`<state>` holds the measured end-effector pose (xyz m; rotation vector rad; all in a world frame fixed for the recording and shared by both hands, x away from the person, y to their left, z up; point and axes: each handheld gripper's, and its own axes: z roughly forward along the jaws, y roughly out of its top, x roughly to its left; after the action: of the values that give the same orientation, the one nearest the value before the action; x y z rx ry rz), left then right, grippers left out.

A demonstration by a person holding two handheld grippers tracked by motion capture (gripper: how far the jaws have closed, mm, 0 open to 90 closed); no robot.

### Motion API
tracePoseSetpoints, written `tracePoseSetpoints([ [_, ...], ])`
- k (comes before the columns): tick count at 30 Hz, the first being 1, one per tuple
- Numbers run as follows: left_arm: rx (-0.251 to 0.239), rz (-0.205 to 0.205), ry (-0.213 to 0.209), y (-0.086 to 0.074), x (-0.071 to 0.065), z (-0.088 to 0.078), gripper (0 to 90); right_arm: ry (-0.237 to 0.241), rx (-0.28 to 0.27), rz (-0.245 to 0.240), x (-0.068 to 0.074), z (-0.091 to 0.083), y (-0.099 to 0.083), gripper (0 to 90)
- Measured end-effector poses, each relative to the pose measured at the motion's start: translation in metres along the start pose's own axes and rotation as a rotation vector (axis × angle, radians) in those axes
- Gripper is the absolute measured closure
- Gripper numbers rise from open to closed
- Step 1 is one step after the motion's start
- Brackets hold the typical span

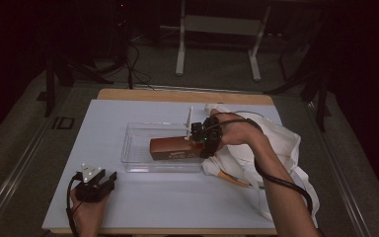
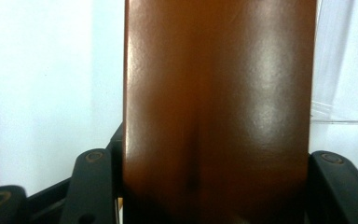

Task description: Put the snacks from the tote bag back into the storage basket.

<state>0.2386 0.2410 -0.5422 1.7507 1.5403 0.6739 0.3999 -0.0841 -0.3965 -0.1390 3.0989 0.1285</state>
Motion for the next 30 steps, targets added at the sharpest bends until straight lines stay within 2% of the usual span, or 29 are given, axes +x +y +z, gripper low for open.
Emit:
tracePoseSetpoints([
  [7, 0.001, 0.001, -0.001, 0.000, 0.000, 0.000, 54.2, 0.001, 0.014, 0.000, 0.001, 0.002, 0.004, 42.7],
  [8, 0.001, 0.001, -0.001, 0.000, 0.000, 0.000, 54.2, -0.001, 0.012, -0.013, 0.001, 0.003, 0.007, 42.7],
  [20, 0.003, -0.001, -0.001, 0.000, 0.000, 0.001, 54.1, 0.008, 0.011, -0.005, 0.002, 0.009, 0.015, 42.3],
  [24, 0.004, -0.001, -0.001, 0.000, 0.000, 0.000, 54.1, 0.005, 0.006, -0.015, 0.000, 0.011, 0.016, 42.3],
  [30, 0.004, -0.004, -0.001, 0.000, 0.000, 0.001, 53.5, 0.023, -0.002, -0.003, 0.000, 0.015, 0.021, 41.5],
])
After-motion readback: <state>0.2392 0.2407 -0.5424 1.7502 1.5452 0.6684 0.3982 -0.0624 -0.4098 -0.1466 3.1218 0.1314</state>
